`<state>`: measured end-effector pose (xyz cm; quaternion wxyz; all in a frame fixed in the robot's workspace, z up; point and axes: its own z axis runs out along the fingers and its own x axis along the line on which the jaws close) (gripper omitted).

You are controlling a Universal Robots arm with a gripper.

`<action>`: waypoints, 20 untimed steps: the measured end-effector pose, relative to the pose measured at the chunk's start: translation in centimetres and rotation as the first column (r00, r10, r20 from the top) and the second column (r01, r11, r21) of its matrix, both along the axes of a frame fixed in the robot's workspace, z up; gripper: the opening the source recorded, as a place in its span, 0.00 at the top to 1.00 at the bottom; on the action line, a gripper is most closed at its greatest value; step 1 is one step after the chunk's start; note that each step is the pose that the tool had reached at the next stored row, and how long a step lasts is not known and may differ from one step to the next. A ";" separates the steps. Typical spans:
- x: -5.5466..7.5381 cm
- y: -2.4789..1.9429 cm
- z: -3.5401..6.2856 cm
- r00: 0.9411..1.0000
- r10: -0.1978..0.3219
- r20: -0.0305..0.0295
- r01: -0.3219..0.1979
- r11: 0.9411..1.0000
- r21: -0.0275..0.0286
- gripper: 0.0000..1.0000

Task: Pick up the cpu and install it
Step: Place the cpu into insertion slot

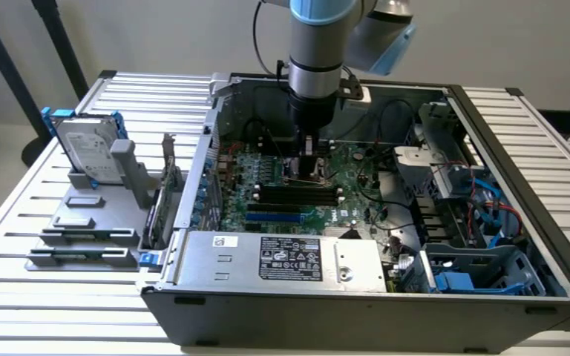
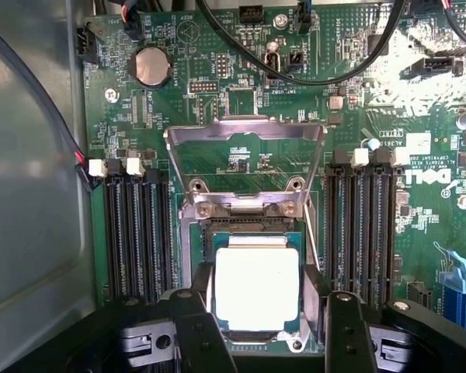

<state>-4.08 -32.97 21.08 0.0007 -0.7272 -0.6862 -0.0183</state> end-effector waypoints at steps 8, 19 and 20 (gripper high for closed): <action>0.0 0.30 -0.17 1.000 0.000 0.003 0.000 1.000 -0.006 0.45; -0.4 0.32 -0.41 1.000 0.000 0.021 0.000 1.000 -0.006 0.45; -0.4 0.33 -0.42 1.000 0.000 0.022 0.000 1.000 -0.006 0.45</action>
